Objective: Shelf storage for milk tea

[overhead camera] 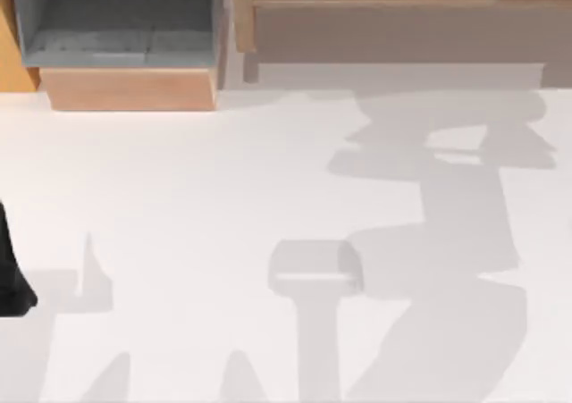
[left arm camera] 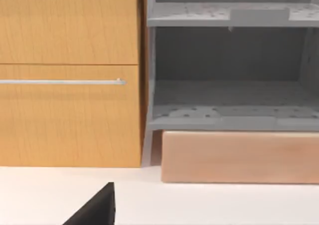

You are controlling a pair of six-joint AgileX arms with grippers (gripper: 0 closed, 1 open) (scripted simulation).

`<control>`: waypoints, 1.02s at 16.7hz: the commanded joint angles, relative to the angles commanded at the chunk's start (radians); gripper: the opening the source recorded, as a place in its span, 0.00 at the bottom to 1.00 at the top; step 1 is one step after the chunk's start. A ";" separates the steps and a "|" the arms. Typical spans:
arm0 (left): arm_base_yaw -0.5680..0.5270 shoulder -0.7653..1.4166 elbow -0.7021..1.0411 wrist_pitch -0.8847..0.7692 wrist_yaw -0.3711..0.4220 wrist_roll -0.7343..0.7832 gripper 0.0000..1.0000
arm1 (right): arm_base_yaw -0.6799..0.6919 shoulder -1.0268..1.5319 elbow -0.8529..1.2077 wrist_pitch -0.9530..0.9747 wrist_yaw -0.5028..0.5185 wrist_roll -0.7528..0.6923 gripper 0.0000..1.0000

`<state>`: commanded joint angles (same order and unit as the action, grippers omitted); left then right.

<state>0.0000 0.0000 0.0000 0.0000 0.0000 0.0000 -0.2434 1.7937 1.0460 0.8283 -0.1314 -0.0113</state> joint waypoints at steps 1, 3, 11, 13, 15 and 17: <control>0.000 0.000 0.000 0.000 0.000 0.000 1.00 | 0.011 0.001 0.024 -0.038 -0.002 0.002 0.00; 0.000 0.000 0.000 0.000 0.000 0.000 1.00 | 0.032 0.005 0.068 -0.106 -0.006 0.007 0.00; 0.000 0.000 0.000 0.000 0.000 0.000 1.00 | 0.064 0.010 0.163 -0.231 -0.013 0.018 0.00; 0.000 0.000 0.000 0.000 0.000 0.000 1.00 | 0.064 0.010 0.163 -0.231 -0.013 0.018 0.00; 0.000 0.000 0.000 0.000 0.000 0.000 1.00 | 0.059 0.009 0.159 -0.229 -0.013 0.020 0.00; 0.000 0.000 0.000 0.000 0.000 0.000 1.00 | 0.060 0.023 0.163 -0.227 -0.012 0.019 0.00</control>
<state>0.0000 0.0000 0.0000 0.0000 0.0000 0.0000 -0.1837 1.8171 1.2090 0.6009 -0.1435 0.0081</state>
